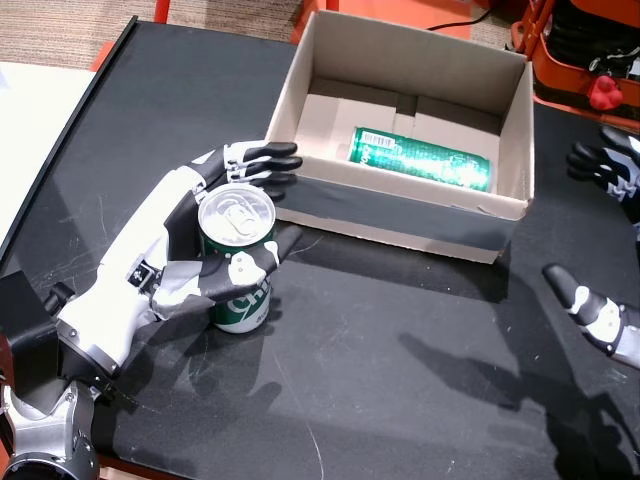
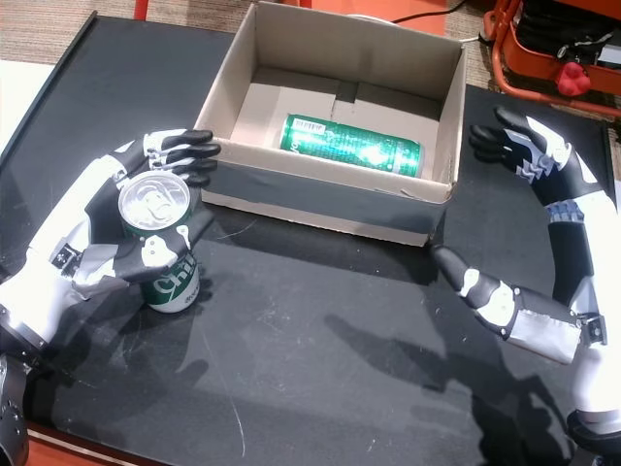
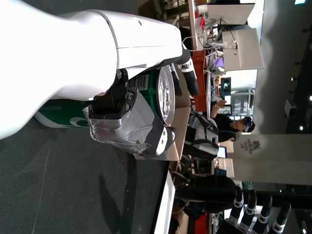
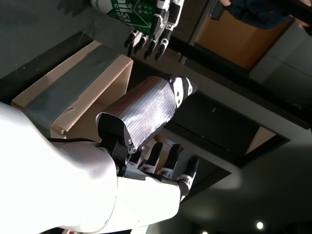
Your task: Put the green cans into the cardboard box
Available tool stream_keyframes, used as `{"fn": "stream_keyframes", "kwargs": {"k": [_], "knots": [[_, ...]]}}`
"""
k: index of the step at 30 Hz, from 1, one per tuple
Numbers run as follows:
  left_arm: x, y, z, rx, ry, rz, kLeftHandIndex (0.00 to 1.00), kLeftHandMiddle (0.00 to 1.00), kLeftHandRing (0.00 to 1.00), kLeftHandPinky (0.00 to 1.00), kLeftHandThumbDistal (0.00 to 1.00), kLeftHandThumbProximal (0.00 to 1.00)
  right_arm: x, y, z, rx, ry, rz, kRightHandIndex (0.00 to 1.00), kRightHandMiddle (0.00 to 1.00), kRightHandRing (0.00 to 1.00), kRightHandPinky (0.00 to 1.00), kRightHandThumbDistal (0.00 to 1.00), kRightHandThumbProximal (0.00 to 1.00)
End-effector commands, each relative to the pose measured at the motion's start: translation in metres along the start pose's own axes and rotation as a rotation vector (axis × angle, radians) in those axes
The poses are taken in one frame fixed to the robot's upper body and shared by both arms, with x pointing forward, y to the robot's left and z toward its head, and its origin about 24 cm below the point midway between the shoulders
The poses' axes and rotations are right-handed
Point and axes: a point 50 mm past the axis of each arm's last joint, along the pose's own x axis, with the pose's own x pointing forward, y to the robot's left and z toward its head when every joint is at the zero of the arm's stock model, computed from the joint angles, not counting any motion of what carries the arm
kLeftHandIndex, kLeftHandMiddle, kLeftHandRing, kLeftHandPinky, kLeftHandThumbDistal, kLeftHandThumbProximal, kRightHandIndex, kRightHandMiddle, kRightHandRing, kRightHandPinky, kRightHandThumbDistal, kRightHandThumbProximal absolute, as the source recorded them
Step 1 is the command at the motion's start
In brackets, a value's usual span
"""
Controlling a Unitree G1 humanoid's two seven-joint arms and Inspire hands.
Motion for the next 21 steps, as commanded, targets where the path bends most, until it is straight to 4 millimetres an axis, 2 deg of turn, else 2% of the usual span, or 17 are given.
{"fn": "stream_keyframes", "kwargs": {"k": [1,11,13,19,21], "knots": [[-0.005,-0.002,-0.004,-0.012,0.022,-0.004,0.76,0.74,0.74,0.73,0.63,0.0,-0.005,-0.002,0.001,-0.001,0.002,-0.015,0.72,0.73,0.77,0.84,0.93,0.39],[-0.007,-0.005,-0.007,-0.07,0.007,-0.018,0.78,0.76,0.75,0.73,0.67,0.0,-0.008,-0.001,0.008,-0.026,-0.012,-0.022,0.71,0.72,0.76,0.84,0.93,0.41],[-0.009,-0.006,-0.008,-0.068,0.008,-0.024,0.77,0.74,0.74,0.72,0.68,0.0,-0.009,-0.001,0.01,-0.038,-0.021,-0.021,0.71,0.72,0.77,0.85,0.91,0.43],[-0.015,-0.008,-0.015,-0.078,0.058,-0.04,0.73,0.72,0.73,0.69,0.62,0.0,-0.008,0.0,0.013,-0.033,-0.033,-0.024,0.7,0.72,0.77,0.85,0.94,0.44],[-0.016,-0.01,-0.019,-0.079,0.098,-0.041,0.71,0.7,0.71,0.67,0.64,0.0,-0.008,0.0,0.014,-0.03,-0.035,-0.026,0.71,0.72,0.77,0.85,0.94,0.45]]}}
